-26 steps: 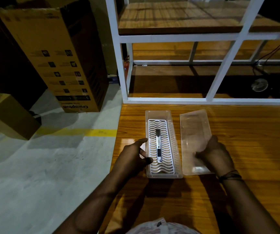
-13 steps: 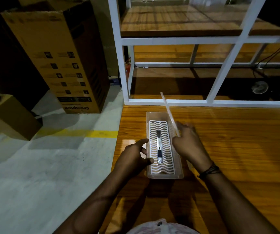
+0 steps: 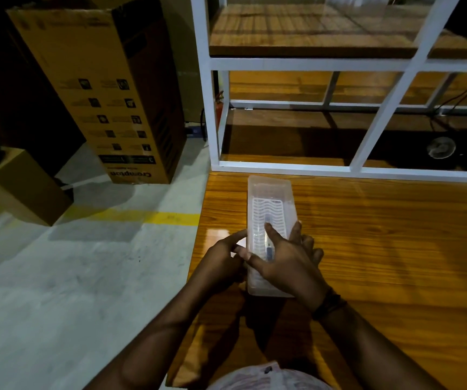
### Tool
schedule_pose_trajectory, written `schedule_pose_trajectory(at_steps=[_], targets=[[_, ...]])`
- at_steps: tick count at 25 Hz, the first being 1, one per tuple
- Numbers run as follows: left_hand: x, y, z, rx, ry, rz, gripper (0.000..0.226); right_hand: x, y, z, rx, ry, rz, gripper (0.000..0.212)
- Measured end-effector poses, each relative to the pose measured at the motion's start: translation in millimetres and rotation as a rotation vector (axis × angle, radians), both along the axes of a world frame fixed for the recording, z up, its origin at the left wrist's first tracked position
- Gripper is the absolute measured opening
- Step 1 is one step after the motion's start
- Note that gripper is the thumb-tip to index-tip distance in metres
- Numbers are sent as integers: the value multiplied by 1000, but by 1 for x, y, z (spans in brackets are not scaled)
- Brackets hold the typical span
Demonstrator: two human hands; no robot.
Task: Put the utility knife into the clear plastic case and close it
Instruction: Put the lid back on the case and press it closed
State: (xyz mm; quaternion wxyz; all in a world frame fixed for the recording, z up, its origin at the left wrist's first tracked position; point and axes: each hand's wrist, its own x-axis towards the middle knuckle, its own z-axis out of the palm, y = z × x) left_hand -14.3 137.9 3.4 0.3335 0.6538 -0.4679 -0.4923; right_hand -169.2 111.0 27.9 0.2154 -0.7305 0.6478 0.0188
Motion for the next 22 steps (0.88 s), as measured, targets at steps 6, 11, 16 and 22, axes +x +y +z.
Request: schedule_pose_trajectory(at_steps=[6,11,16,22], targets=[[-4,14,8,125,232,80,28,-19,-1,-2,-14,-235,-64,86],[7,33,7,227,-8,36,26,-65,-3,-12,85,-554,-310,47],[2,45,16,312,124,31,41,-84,21,-14,443,-825,-502,42],[0,41,17,293,113,69,28,-81,22,-13,434,-974,-488,28]])
